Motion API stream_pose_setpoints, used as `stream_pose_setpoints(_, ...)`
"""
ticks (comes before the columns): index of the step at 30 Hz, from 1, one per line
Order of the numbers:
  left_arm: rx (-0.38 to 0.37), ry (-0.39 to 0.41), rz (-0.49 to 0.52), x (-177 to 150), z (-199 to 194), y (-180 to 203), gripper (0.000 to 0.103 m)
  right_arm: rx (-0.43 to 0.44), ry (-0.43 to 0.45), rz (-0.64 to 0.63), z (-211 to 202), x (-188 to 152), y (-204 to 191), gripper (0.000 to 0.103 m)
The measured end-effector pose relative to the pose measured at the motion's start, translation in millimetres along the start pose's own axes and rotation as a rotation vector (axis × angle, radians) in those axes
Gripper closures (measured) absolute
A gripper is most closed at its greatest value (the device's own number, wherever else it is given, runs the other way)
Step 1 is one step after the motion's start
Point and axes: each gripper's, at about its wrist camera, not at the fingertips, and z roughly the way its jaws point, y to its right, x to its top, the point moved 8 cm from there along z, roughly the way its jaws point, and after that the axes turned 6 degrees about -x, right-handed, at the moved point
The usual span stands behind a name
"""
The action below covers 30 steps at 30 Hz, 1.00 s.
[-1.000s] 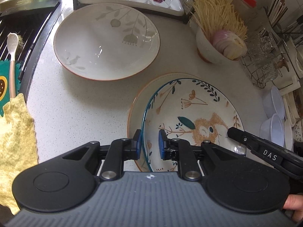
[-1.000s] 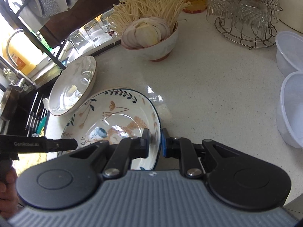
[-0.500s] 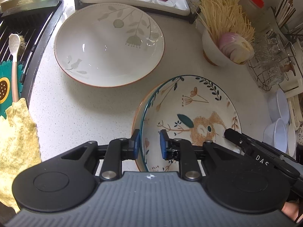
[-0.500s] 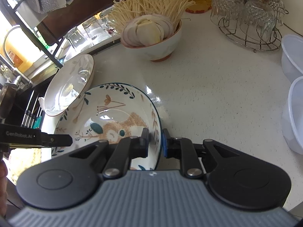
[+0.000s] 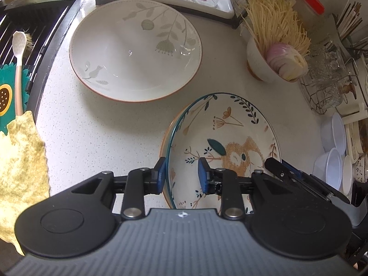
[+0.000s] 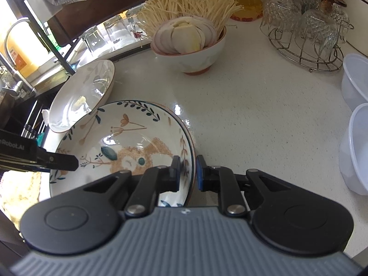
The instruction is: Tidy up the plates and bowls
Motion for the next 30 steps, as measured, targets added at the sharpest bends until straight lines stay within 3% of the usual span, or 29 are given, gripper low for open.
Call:
stream_pose_setpoints(5,-0.030,-0.004,-0.050,-3.1,-2.3,-4.7,0.071,0.018,0.004,0.019,0.8,-0.5,2.2,0.086)
stream_pose_setpoints(30,-0.089,-0.079,-0.066,-16.5,-12.2,-2.3,0.066,0.044,-0.015,0.035,1.1,1.5,3.3,0.085)
